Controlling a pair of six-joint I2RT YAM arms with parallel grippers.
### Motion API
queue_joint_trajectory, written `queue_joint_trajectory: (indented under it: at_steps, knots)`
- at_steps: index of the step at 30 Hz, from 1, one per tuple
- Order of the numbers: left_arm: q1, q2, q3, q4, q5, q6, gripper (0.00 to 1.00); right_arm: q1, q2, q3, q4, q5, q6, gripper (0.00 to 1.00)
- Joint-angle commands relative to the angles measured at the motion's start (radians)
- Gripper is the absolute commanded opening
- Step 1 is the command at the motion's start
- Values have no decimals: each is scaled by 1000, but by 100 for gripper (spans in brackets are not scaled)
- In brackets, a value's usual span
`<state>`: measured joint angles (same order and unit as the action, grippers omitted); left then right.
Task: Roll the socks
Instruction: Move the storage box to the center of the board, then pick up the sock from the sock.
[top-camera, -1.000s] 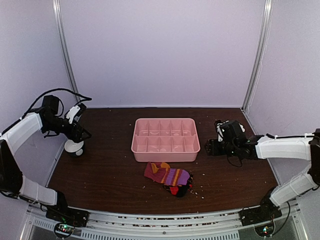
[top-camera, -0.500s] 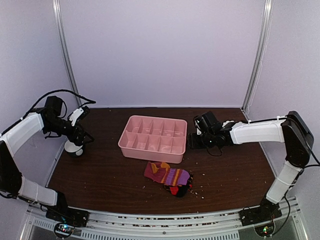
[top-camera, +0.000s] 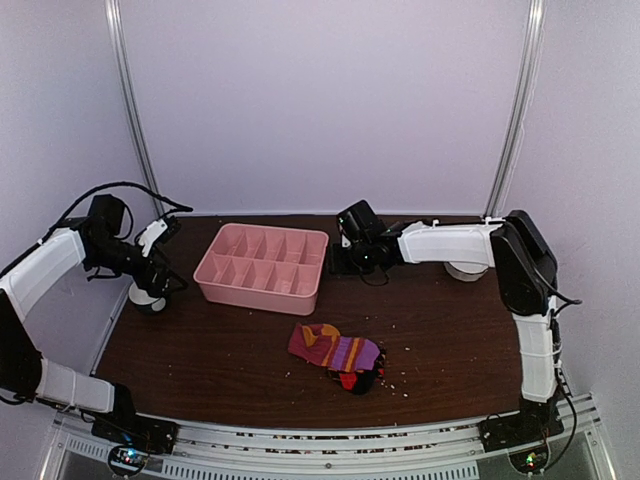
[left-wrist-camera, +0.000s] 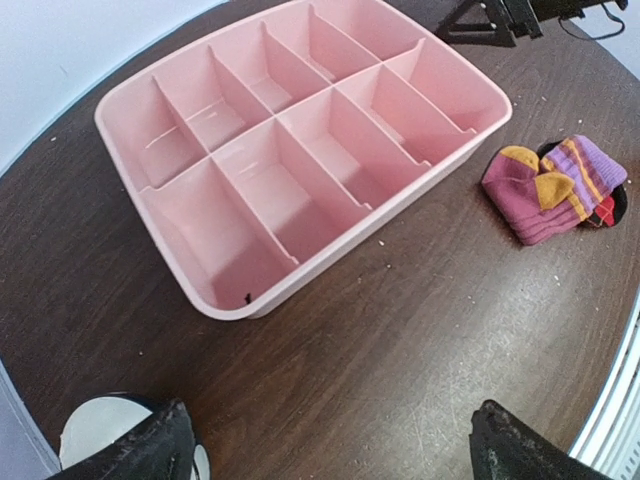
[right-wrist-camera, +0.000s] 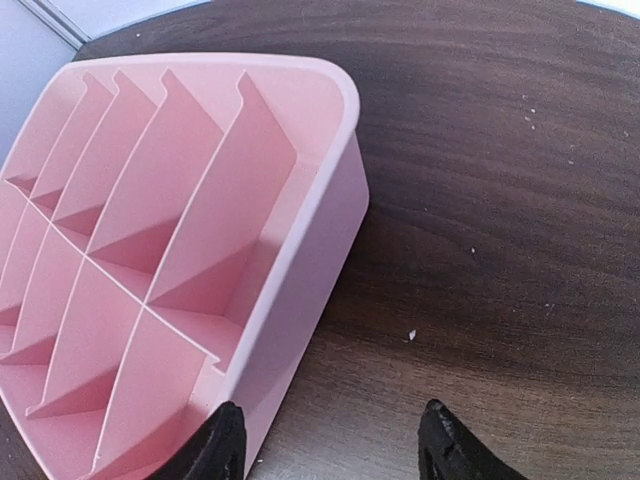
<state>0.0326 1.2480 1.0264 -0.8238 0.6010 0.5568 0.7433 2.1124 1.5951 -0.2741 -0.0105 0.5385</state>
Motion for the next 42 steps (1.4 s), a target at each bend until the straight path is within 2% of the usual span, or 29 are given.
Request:
queue_joint_trajectory:
  at_steps: [1,7,11,14,19,26,29,36,39,40,42]
  knots:
    - [-29,0,-7,-34,30,38,98,8,-55,31,-56,50,-25,61]
    - [-108,20,4,-84,26,92,98,60,-316,-304,28,139,-70,64]
    - [-282,64,17,-91,-28,109,98,163,-476,-536,43,172,-64,64]
    - [-379,121,66,-104,-61,101,98,253,-533,-659,140,141,-69,64]
    - [-396,159,109,-118,-4,60,98,348,-456,-577,149,50,-131,62]
    - [-396,82,31,-158,-78,94,98,361,-306,-434,166,-62,-181,59]
    - [-394,60,23,-187,-108,102,98,361,-249,-386,172,-88,-186,52]
    - [-394,-7,14,-192,-162,108,98,353,-182,-333,140,-71,-194,26]
    - [-395,-15,18,-191,-173,108,98,337,-202,-326,117,-67,-206,4]
    - [-394,-14,20,-191,-175,109,98,330,-215,-324,107,-64,-213,0]
    - [-394,-11,21,-192,-176,108,98,318,-251,-322,85,-51,-230,0]
